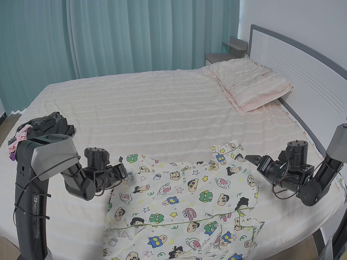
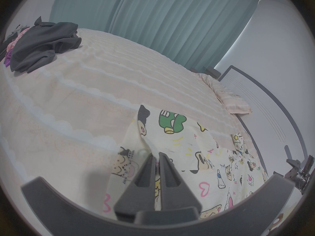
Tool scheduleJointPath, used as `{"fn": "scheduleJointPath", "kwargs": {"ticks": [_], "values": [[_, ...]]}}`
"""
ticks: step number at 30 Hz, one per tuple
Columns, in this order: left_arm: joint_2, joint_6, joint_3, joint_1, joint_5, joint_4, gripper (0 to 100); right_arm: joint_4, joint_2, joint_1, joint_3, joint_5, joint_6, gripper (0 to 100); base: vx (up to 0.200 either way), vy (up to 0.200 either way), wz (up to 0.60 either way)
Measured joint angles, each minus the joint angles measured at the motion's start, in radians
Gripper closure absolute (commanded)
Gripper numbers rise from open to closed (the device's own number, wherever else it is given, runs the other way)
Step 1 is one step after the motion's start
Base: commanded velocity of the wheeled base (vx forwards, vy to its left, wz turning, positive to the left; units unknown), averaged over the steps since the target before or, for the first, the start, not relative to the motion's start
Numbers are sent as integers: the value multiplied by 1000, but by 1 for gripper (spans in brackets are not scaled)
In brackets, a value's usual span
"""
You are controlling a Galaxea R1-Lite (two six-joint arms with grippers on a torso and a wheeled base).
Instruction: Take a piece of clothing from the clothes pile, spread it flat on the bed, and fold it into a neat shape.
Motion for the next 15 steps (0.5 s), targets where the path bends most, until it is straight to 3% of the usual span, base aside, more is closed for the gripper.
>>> {"fn": "scheduleJointPath", "kwargs": {"ticks": [15], "values": [[-2, -67, -125, 10, 141, 0, 100, 0, 16, -18, -15, 0, -2, 0, 0, 0, 0]]}}
